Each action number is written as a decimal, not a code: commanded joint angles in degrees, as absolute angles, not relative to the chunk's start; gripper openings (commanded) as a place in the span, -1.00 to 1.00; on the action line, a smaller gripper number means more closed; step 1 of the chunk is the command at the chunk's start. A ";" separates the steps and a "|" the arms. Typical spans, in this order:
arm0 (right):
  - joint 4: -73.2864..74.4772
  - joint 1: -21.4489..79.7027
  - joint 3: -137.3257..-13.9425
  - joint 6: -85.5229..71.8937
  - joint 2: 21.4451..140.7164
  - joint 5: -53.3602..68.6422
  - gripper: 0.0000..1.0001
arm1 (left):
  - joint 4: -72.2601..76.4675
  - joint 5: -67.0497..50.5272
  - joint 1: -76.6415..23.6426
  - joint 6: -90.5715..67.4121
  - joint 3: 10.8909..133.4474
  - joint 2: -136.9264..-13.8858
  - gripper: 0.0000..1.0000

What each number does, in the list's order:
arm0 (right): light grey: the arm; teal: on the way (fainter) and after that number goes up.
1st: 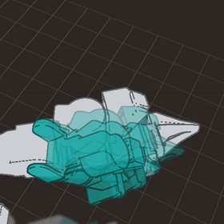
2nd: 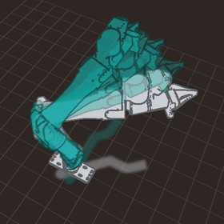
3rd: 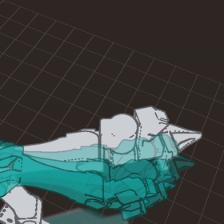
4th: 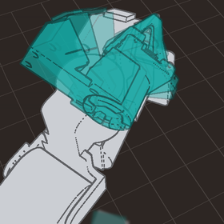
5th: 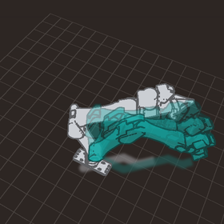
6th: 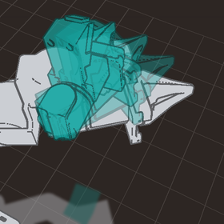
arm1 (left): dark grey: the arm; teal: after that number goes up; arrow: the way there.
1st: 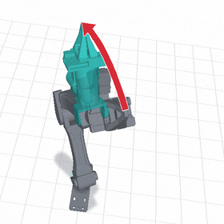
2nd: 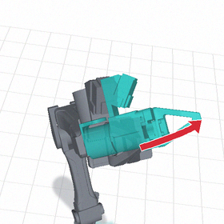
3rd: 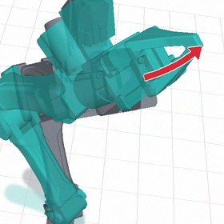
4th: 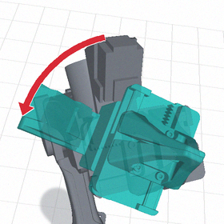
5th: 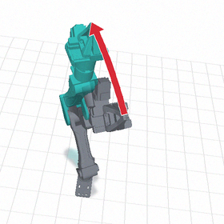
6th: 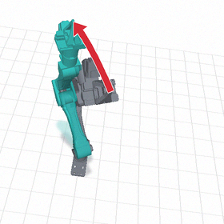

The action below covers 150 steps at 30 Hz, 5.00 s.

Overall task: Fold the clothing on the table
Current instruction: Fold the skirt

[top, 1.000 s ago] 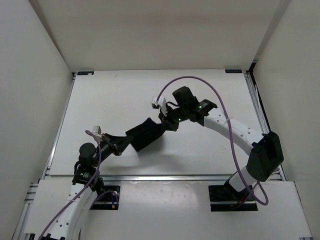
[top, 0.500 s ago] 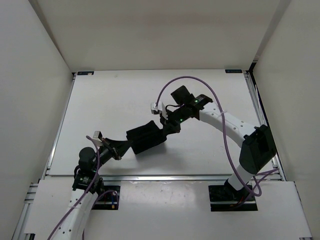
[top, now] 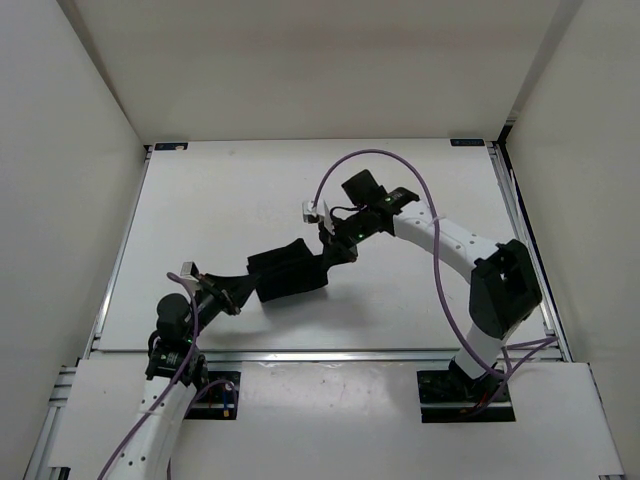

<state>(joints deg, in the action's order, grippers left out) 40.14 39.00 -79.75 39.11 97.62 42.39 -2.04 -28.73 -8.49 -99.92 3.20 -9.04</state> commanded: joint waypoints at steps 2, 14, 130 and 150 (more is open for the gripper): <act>37.09 35.86 -82.43 35.43 99.75 42.19 -1.00 | 3.24 -20.66 -6.42 -101.16 1.76 -10.89 -1.00; 30.41 30.32 -100.79 8.89 116.87 55.45 -0.99 | 4.75 -20.39 -1.32 -96.42 5.18 -17.74 -1.00; 64.86 33.13 -149.94 15.47 160.75 60.75 -1.00 | 15.91 -20.30 -22.58 -52.38 34.10 -95.62 -0.86; 77.16 31.90 -138.35 43.15 148.54 49.86 -1.00 | 28.03 -22.76 -21.54 -60.02 36.57 -98.88 -0.89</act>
<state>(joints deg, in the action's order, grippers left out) 73.93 28.56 -141.10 33.43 153.71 56.16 23.22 -22.87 -22.61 -57.65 35.75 -99.09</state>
